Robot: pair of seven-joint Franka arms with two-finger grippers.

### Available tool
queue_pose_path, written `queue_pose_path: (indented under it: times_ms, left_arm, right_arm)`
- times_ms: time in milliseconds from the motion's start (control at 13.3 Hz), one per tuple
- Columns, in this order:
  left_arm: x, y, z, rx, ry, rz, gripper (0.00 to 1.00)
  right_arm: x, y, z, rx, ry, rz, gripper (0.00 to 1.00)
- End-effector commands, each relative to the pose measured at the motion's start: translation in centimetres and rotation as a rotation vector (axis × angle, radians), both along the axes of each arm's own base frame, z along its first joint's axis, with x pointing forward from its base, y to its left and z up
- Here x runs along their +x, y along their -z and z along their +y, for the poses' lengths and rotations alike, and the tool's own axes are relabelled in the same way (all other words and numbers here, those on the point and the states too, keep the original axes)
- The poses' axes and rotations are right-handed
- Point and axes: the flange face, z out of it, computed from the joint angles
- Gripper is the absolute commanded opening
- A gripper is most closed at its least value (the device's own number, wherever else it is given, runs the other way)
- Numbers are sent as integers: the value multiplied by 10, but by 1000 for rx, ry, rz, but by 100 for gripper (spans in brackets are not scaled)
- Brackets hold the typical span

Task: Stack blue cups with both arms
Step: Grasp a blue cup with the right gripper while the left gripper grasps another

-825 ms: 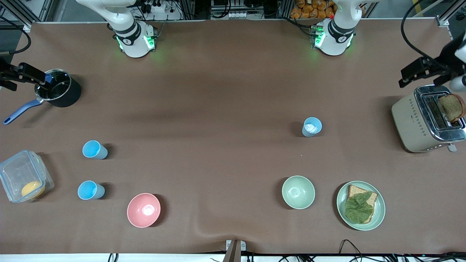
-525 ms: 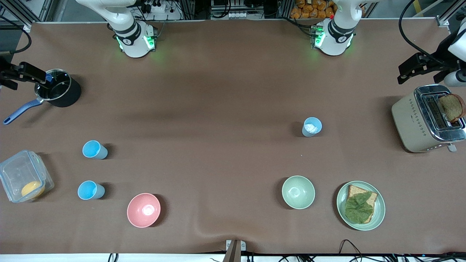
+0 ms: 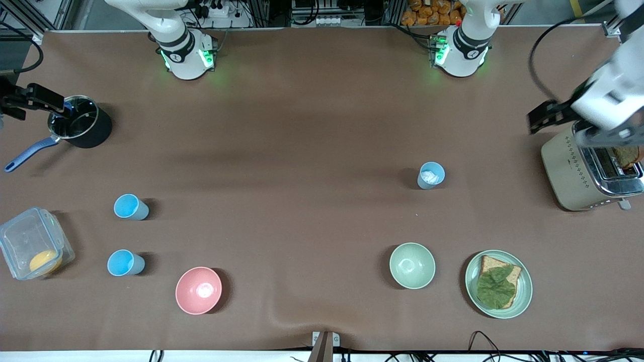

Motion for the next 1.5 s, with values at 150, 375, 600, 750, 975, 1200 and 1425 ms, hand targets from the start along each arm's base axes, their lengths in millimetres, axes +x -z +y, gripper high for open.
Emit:
queue_pose_path:
  times_ms: [150, 375, 600, 750, 975, 1200, 1425]
  left_arm:
    - [-48, 120, -14, -25, -32, -2, 100]
    - [-50, 184, -35, -73, -30, -26, 100]
    - [-44, 240, -42, -105, -23, -40, 100]
    - [-48, 265, -51, -118, -5, -39, 100]
    - [-45, 304, -59, -136, 11, -13, 87]
    - [-48, 322, -70, -147, 29, 0, 73]
    - [-48, 339, -71, -153, 23, 28, 19]
  right_arm:
    - [26, 97, -43, 5, 75, 246, 100]
    - [54, 219, -69, 22, 101, 435, 100]
    - [71, 274, -75, 5, 92, 429, 100]
    - [87, 312, -84, -17, 87, 378, 100]
    - [99, 344, -79, -24, 71, 337, 100]
    - [108, 360, -79, -34, 65, 297, 100]
    - [122, 362, -88, -42, 8, 222, 100]
